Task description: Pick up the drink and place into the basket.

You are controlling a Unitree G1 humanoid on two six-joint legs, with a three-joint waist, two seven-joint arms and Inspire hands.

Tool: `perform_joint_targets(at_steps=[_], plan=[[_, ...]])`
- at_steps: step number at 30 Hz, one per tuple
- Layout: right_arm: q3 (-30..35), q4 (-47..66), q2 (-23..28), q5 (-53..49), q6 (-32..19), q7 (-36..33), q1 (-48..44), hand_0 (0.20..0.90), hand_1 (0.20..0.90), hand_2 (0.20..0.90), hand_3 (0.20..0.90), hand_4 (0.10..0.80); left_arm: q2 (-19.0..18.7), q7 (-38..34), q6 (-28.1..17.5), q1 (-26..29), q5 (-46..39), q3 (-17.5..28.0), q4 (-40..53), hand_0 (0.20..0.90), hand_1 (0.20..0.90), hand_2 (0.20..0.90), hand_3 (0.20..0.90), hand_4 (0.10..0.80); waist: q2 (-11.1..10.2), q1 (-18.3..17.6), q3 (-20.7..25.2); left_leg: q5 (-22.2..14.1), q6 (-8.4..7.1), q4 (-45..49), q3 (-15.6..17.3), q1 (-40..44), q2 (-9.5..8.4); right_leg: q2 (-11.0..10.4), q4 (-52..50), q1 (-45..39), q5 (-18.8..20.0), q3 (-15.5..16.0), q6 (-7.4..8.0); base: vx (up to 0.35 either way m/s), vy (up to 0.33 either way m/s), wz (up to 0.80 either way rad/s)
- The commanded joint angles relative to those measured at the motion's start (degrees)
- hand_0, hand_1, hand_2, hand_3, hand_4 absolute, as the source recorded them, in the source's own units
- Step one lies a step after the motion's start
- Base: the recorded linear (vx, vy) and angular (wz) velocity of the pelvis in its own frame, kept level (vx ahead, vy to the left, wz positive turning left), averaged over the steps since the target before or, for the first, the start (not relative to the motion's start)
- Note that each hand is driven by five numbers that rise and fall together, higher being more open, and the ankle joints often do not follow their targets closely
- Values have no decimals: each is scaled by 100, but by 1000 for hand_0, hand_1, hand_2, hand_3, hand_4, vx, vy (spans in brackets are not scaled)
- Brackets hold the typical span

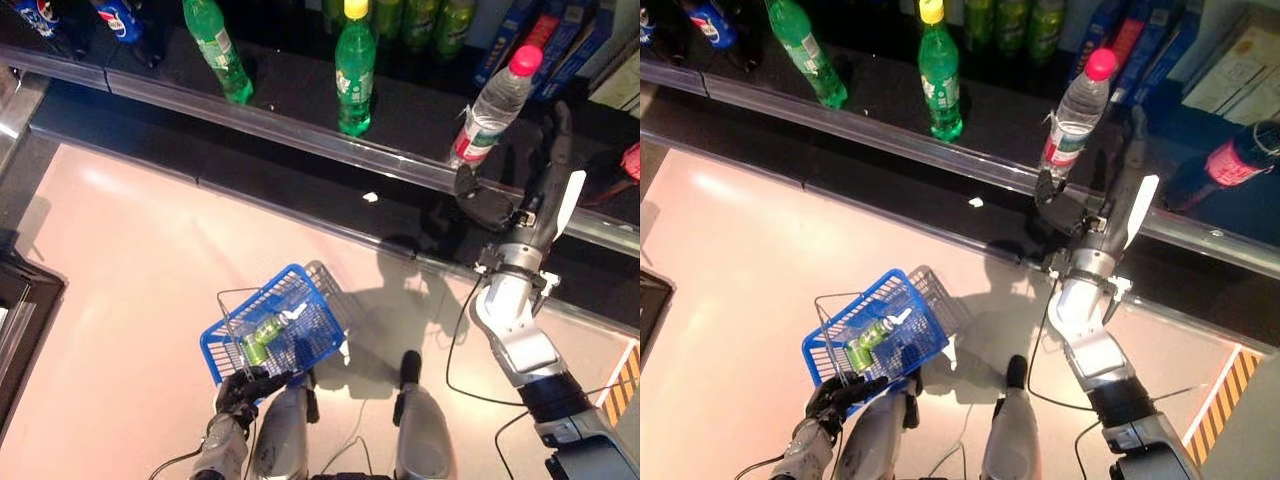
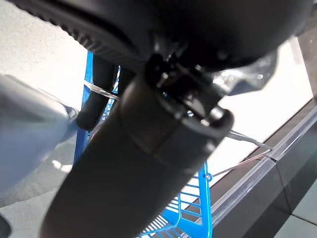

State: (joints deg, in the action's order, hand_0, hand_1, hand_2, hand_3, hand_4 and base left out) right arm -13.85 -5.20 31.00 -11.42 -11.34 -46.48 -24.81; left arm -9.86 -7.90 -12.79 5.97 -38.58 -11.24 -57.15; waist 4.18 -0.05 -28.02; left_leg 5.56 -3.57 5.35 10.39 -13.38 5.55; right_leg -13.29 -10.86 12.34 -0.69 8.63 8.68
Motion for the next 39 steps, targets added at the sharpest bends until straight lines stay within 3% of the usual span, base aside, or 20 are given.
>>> perform_joint_targets(at_steps=[1,17,39], plan=[[389,398,132,5,-476,-110,-798,900,900,900,900,800,-274,-32,-282,-348,-99,-150,255,300,300,300,200,100,-91,73,135,-716,-42,999,-417,-234,-98,66,-206,439,181,122,-391,-45,8,0],[596,-281,65,-596,-313,-451,-1999,900,900,900,900,800,-234,-189,-270,-48,-267,-412,511,300,300,300,200,100,129,177,-177,-550,-38,946,-448,-641,-168,94,-282,895,246,124,-446,-7,0,0],[330,-1247,559,-1024,117,-236,-3549,900,900,900,900,800,-330,-132,-97,-27,-339,-665,721,300,300,300,200,100,366,391,-177,-536,-30,1010,-559,-941,-270,71,-458,1250,167,114,-494,18,-5,-2]])
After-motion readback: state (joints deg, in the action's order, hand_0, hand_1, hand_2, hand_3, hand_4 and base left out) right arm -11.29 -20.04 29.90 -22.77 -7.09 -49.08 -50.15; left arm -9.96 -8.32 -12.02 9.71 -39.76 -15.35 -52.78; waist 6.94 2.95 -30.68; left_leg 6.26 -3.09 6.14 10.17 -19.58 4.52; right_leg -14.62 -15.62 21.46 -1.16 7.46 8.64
